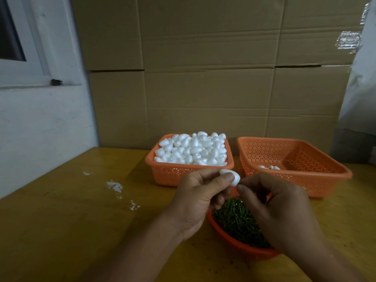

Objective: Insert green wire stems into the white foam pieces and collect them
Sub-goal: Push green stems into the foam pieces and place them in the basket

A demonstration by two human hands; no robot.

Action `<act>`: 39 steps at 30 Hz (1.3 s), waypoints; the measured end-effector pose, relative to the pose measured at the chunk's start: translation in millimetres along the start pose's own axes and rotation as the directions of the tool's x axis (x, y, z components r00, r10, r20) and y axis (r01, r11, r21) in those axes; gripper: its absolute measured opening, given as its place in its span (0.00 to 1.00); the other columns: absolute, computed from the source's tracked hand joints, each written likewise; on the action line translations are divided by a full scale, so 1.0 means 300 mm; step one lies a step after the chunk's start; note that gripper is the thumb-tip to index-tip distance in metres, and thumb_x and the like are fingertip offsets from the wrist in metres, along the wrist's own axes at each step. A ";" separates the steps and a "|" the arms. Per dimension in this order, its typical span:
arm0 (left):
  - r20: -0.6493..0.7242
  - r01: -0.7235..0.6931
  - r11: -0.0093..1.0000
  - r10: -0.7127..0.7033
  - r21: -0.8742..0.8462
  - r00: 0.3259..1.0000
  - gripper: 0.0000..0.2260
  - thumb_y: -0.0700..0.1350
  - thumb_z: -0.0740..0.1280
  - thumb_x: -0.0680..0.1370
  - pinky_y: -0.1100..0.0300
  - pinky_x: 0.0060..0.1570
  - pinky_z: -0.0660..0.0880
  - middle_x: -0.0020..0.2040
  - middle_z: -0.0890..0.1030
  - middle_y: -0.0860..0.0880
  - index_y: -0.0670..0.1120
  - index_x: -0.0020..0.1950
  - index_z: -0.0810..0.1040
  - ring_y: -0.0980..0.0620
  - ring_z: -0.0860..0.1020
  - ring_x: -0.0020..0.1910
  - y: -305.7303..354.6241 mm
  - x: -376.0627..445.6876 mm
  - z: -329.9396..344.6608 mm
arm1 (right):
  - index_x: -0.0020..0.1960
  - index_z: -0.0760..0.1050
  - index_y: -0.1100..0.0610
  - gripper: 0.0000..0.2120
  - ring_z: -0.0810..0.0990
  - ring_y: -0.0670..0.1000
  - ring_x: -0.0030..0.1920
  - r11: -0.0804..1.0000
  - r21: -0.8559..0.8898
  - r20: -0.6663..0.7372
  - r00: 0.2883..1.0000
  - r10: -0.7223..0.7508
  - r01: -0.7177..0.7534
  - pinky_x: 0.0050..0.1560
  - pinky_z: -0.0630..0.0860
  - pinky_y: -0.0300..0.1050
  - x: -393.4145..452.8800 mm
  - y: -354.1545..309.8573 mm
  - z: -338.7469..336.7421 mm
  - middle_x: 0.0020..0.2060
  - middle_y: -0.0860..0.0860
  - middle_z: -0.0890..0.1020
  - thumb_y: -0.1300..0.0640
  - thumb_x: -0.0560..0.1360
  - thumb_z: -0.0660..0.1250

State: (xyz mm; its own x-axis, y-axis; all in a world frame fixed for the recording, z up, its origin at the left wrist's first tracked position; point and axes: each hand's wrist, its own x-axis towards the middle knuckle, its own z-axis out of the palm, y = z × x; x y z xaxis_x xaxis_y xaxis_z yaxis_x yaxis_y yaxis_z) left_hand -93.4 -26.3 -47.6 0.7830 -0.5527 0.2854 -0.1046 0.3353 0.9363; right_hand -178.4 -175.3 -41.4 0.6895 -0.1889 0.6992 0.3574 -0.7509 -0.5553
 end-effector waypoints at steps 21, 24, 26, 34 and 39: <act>0.017 -0.093 0.993 0.091 0.080 0.996 0.05 0.48 0.71 0.76 0.64 0.35 0.72 0.36 0.80 0.50 0.50 0.47 0.86 0.56 0.74 0.34 -0.026 0.005 -0.003 | 0.42 0.83 0.48 0.05 0.79 0.46 0.30 1.000 0.024 0.009 1.000 -0.002 0.002 0.28 0.71 0.34 -0.005 0.016 0.007 0.31 0.40 0.82 0.58 0.72 0.73; 0.015 -0.097 0.993 0.096 0.071 0.995 0.05 0.48 0.71 0.75 0.64 0.34 0.71 0.36 0.80 0.50 0.49 0.47 0.86 0.56 0.74 0.34 -0.031 0.007 -0.003 | 0.42 0.84 0.49 0.05 0.79 0.45 0.30 1.000 0.010 0.008 1.000 -0.014 0.014 0.29 0.71 0.33 -0.004 0.013 0.006 0.32 0.40 0.82 0.58 0.72 0.73; 0.012 -0.103 0.992 0.103 0.073 0.995 0.06 0.49 0.72 0.75 0.65 0.33 0.71 0.35 0.80 0.50 0.49 0.47 0.86 0.56 0.74 0.33 -0.035 0.008 -0.003 | 0.42 0.84 0.48 0.05 0.79 0.46 0.30 1.000 0.015 0.013 1.000 -0.012 0.012 0.28 0.71 0.33 -0.004 0.012 0.007 0.32 0.40 0.82 0.58 0.72 0.73; 0.005 -0.123 0.986 0.123 0.115 0.992 0.15 0.55 0.75 0.71 0.65 0.28 0.68 0.32 0.77 0.50 0.51 0.55 0.84 0.57 0.71 0.28 -0.040 0.008 -0.001 | 0.42 0.83 0.45 0.04 0.80 0.48 0.32 0.994 0.086 0.020 0.998 0.064 -0.065 0.30 0.74 0.45 0.008 0.042 0.007 0.32 0.42 0.82 0.54 0.73 0.72; -0.021 -0.125 0.973 0.132 0.194 0.991 0.14 0.48 0.71 0.76 0.69 0.28 0.68 0.30 0.75 0.54 0.51 0.61 0.78 0.60 0.73 0.28 -0.057 0.003 0.004 | 0.42 0.81 0.41 0.02 0.79 0.42 0.34 0.980 0.057 -0.018 0.982 0.189 -0.188 0.28 0.69 0.41 0.057 0.074 -0.010 0.41 0.34 0.81 0.47 0.71 0.69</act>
State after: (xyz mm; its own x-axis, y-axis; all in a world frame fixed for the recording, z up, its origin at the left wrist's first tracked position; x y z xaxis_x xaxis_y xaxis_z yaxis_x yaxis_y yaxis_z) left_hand -91.7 -33.4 -63.0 0.7752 -0.4873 0.4021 -0.3188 0.2478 0.9149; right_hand -160.5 -197.1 -40.5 0.7335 -0.3389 0.5892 0.2565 -0.6647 -0.7017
